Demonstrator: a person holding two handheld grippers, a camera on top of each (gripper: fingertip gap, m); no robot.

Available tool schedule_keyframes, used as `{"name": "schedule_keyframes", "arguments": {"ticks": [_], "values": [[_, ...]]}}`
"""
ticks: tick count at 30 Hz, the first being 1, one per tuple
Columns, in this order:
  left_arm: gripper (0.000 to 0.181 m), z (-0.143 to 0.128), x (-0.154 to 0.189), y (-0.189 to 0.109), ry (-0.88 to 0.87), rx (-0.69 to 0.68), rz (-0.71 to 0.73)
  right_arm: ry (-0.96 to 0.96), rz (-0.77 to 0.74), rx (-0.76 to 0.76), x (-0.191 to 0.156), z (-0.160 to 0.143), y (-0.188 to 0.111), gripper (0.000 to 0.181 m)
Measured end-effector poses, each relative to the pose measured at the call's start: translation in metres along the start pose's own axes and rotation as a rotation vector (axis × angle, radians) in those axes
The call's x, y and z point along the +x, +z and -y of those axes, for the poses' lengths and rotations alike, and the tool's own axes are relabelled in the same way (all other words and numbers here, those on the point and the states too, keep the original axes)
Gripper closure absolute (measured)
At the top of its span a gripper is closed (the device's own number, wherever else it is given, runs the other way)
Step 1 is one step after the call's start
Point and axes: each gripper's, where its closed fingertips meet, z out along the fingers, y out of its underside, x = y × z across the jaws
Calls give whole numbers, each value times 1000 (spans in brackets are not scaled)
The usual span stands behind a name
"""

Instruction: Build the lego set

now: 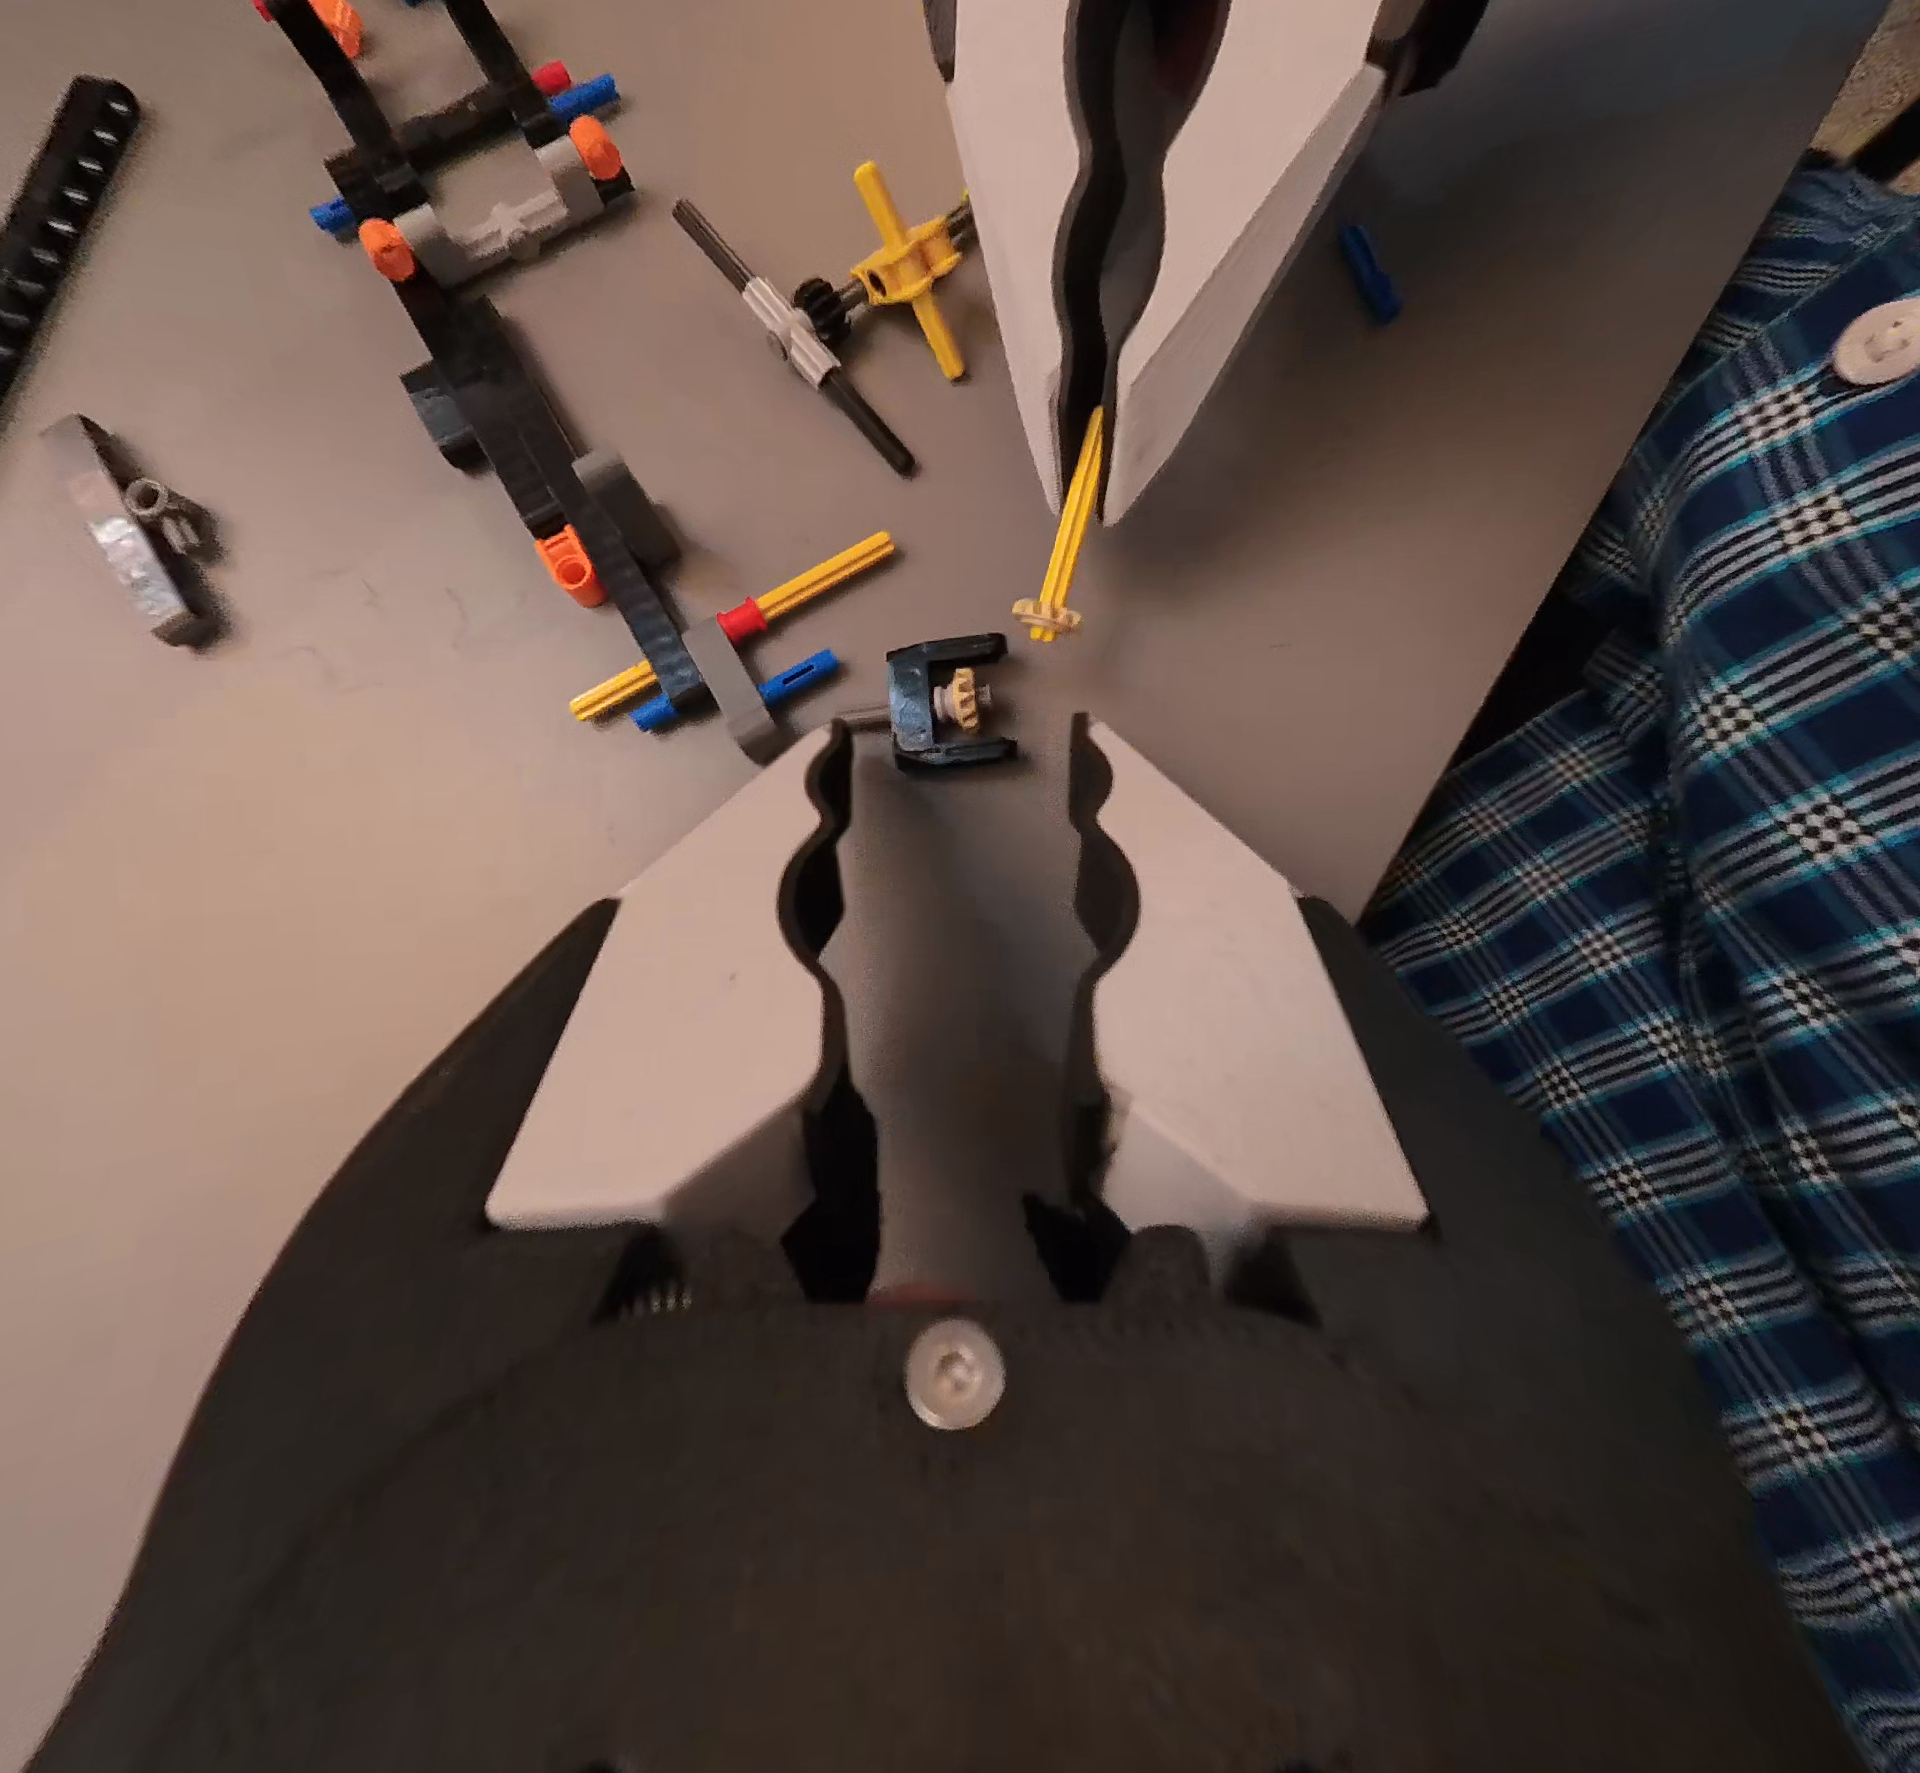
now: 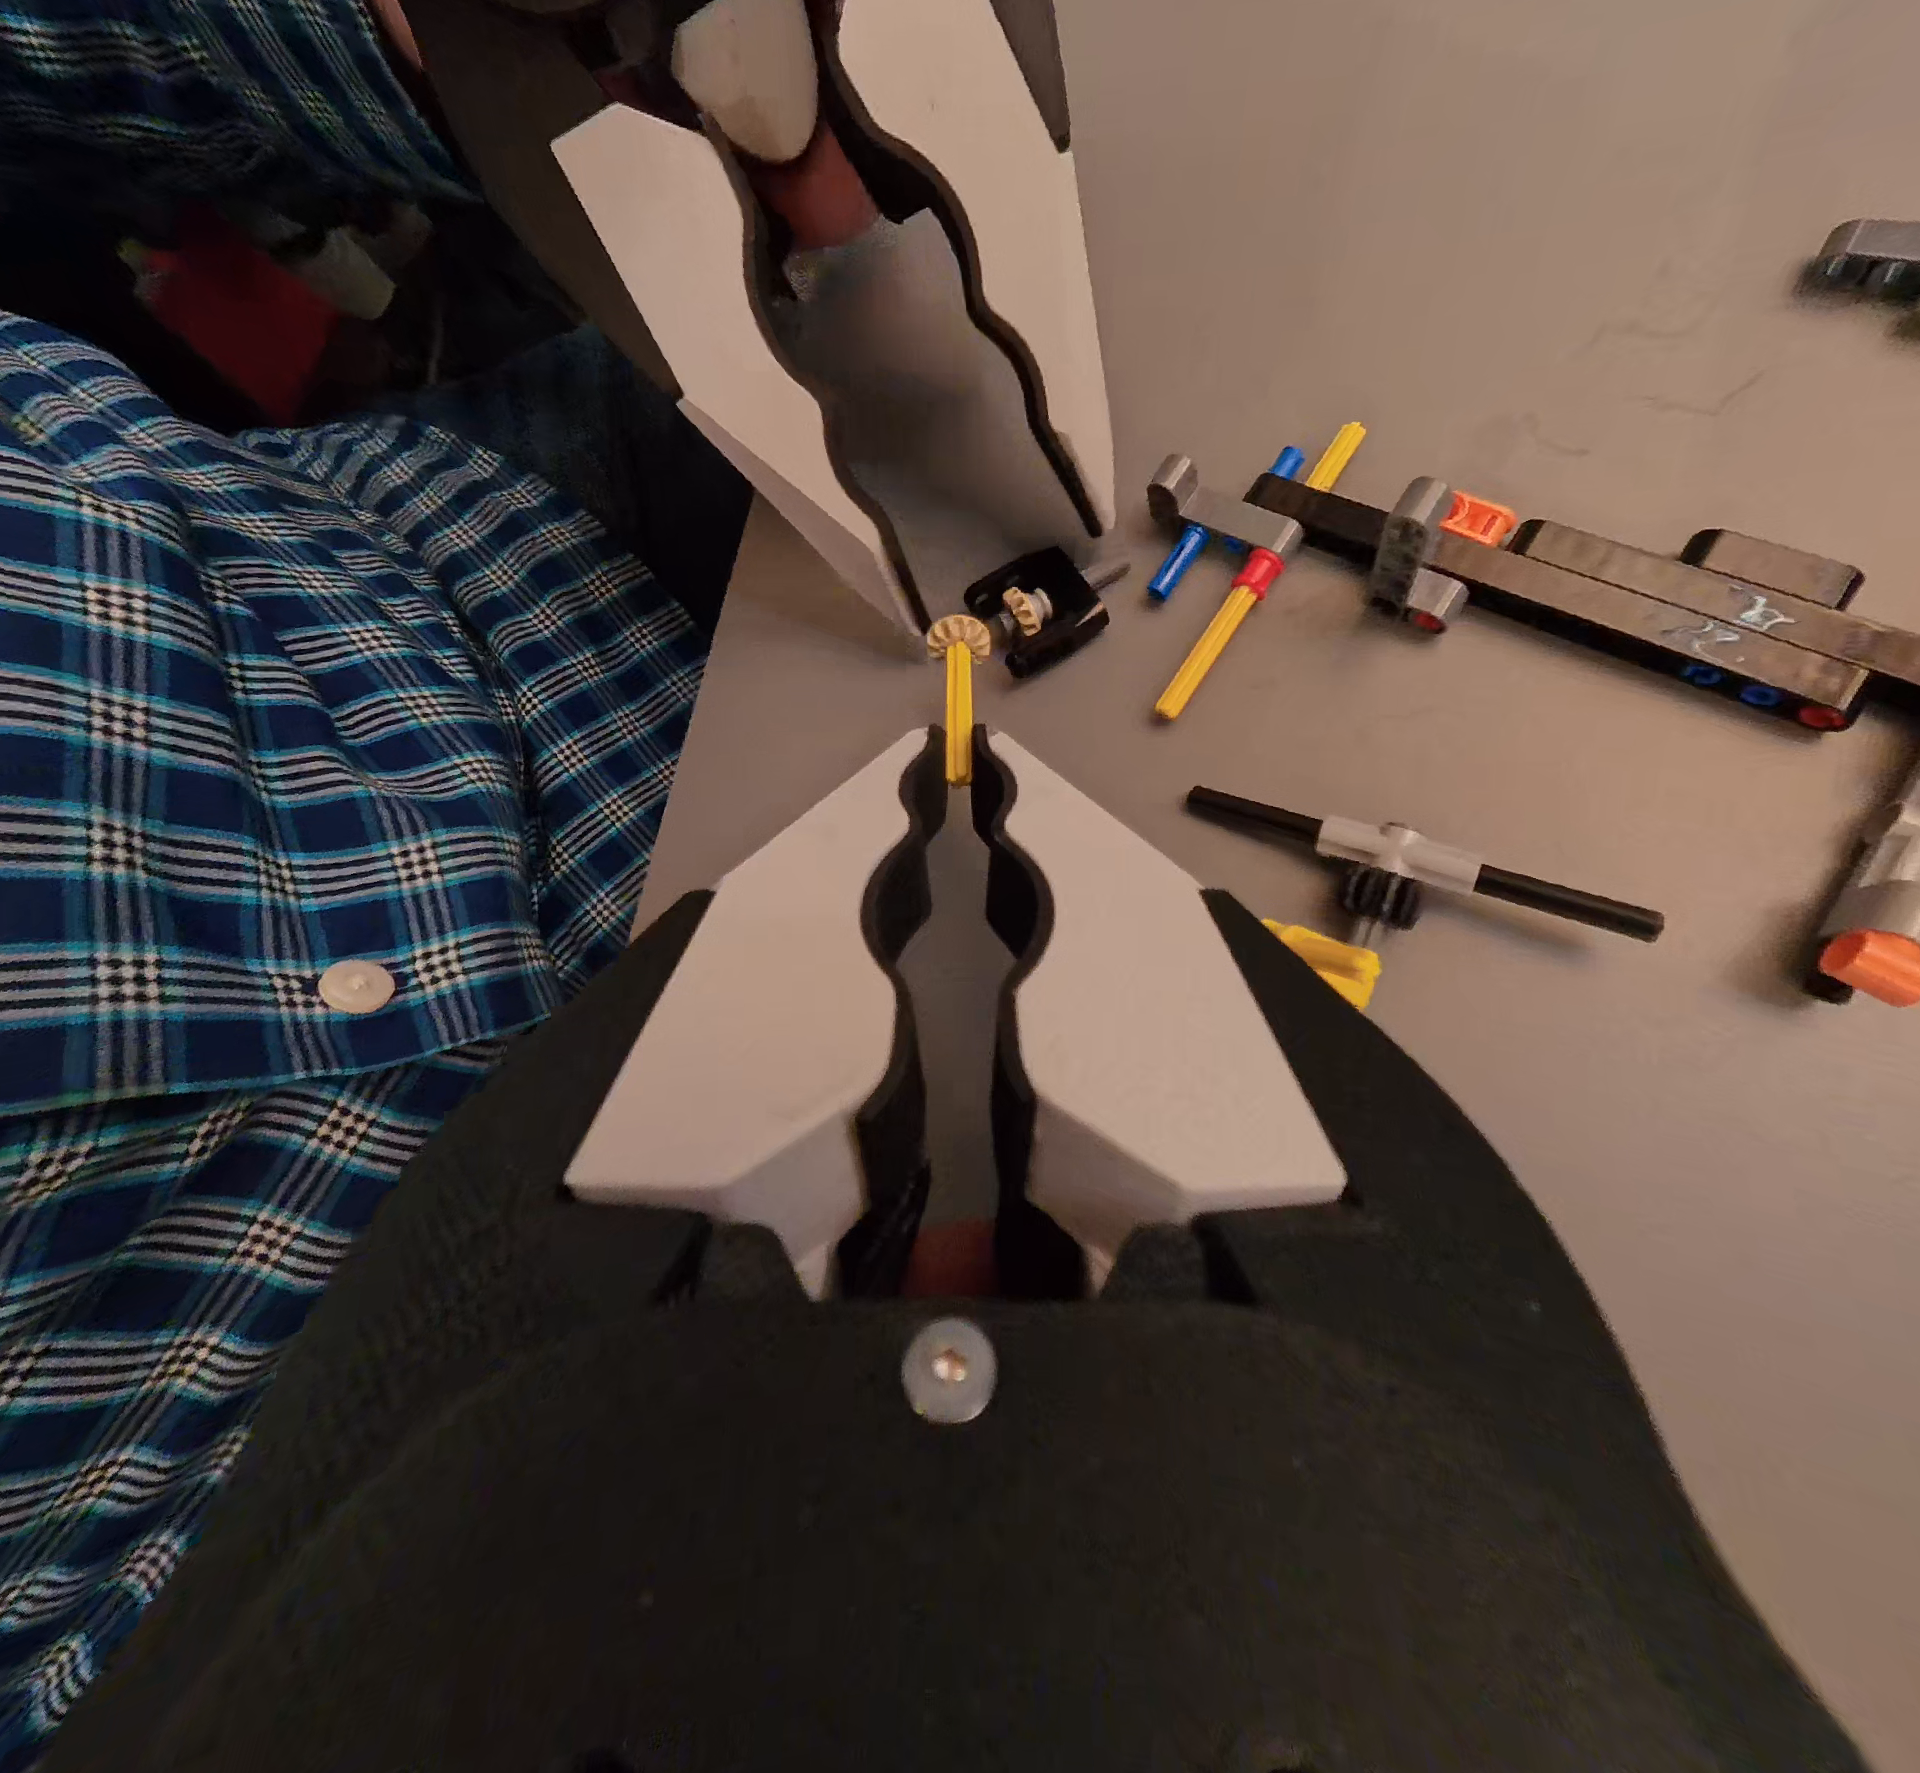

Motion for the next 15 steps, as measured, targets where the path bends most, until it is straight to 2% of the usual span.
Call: {"name": "schedule_keyframes", "arguments": {"ticks": [4, 8, 12, 15], "values": [[136, 17, 10, -10, 67, 53, 11, 23, 48, 59, -8, 11, -7, 179], [153, 34, 21, -12, 166, 82, 28, 48, 105, 112, -15, 20, -14, 179], [170, 40, 26, -14, 175, 119, 12, 47, 135, 122, -21, 22, -15, 179], [171, 42, 28, -16, 180, 136, 15, 52, 153, 131, -24, 23, -16, 179]]}}
